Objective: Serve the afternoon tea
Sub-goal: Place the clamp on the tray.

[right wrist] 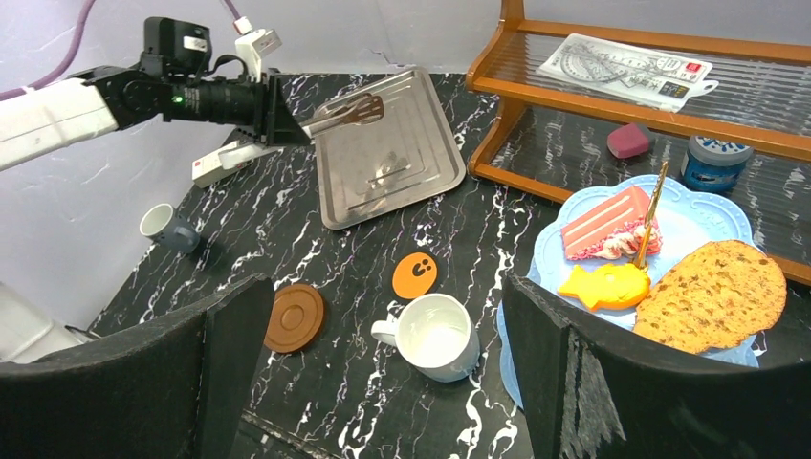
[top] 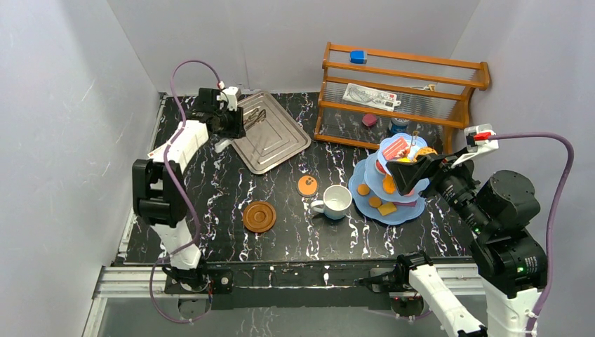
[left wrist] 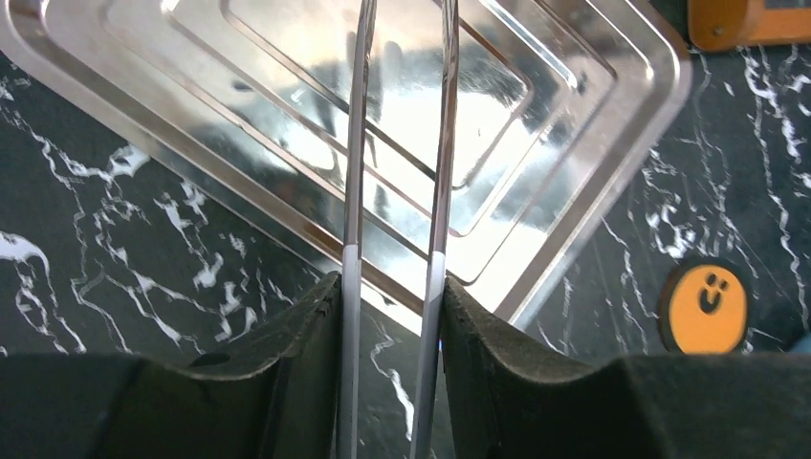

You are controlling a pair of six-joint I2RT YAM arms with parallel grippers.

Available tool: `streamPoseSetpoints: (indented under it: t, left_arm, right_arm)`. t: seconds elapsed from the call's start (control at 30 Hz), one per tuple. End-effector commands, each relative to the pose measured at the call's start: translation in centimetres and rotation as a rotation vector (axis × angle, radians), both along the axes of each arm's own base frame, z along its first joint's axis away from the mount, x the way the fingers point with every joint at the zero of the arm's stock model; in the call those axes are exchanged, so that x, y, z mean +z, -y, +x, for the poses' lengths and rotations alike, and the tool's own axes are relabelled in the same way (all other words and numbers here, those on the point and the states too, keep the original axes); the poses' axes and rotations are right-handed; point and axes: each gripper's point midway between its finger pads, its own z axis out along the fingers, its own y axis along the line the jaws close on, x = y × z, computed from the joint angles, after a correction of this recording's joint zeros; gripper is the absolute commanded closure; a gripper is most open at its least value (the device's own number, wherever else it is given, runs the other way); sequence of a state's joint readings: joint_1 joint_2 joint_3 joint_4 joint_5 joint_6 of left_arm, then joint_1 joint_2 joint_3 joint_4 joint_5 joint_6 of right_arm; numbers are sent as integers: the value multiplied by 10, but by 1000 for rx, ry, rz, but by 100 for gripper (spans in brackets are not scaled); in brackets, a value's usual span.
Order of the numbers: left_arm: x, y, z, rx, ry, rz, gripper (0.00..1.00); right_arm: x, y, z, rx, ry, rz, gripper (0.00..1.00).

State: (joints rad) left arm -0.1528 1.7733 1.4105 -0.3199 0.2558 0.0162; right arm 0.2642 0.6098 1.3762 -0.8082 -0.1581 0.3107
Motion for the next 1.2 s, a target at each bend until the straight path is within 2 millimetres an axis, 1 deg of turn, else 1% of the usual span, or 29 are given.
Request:
streamPoseSetpoints:
  t: [0.0,0.17,0.3,0.4,0.67,0.8,0.93,1.03,1.17]
  left_arm:
    - [18,-3,33,-61,79,1,64]
    - [1,-23,56,-7,64,27,64]
    - [-11,-33,72,14,63,42,64]
    - [-20,-38,82,17,72,47,64]
    - [-62,-46,100,24,36,67,61]
    - [-80,-49,108,27,15,79,61]
    - [-86,-46,114,18,11,67,58]
    - [-84,-46,115,18,15,65,55]
    - [-77,-47,116,27,20,65,49]
  right_arm:
    - [15,-3,1,16,62,20,1]
    - [15,-4,2,19,57,27,1]
    - [12,-5,3,18,48,25,1]
    - [10,-4,4,14,43,27,1]
    - [8,-3,6,4,33,24,1]
    - [7,-3,9,2,25,20,1]
    - [5,-4,11,-1,17,17,1]
    - [5,-4,13,-1,16,17,2]
    - [2,-5,15,0,10,15,2]
